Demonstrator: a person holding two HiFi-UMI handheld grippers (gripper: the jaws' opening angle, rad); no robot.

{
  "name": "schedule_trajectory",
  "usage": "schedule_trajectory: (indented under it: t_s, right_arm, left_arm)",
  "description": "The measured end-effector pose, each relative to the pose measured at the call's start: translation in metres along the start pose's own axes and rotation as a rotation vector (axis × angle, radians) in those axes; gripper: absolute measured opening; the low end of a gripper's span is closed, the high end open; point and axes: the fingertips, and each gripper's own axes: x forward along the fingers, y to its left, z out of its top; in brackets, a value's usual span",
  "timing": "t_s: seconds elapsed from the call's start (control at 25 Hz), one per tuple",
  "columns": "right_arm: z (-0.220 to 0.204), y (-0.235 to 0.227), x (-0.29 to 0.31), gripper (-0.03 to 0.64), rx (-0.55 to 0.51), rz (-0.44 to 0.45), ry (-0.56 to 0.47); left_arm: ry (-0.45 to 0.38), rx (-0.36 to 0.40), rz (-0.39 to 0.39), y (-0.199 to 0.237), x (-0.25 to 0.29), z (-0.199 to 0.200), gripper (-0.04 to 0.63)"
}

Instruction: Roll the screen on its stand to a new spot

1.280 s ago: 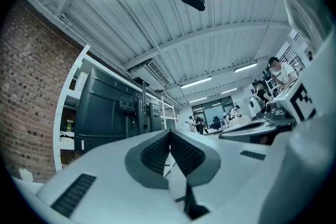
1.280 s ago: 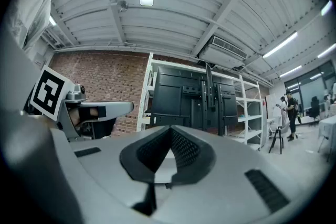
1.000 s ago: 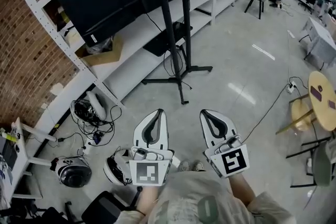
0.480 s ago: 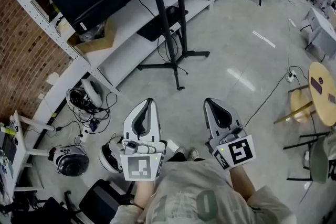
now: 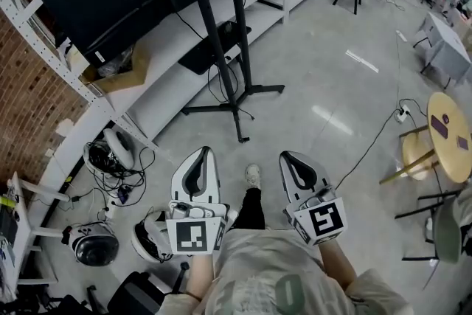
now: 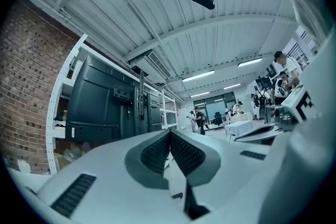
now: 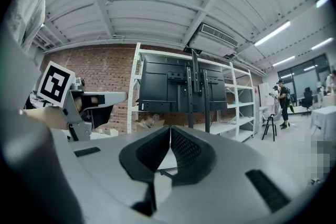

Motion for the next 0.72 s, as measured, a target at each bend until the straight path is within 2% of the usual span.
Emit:
schedule_trajectory:
  t_s: [0.2, 0.36, 0.72]
  right_arm:
    - [-0.011, -0.026, 0.038, 0.021, -0.015, -0.001, -0.012]
    - [-0.010, -0.059, 0.090, 0.021, -0.034, -0.005, -0.021]
    - [0.043, -0.144, 0.265, 0.021, -0.113, 0.050, -0.086]
  left_arm:
    - [-0.025, -0.009, -0.012, 0.012, 0.049, -0.018, 0.015]
    - [-0.021, -0.025, -0.010, 0.033, 0.109, -0.033, 0.015]
    - [-0.081, 0.015, 0.031, 0.108, 0.286, -0.013, 0.015]
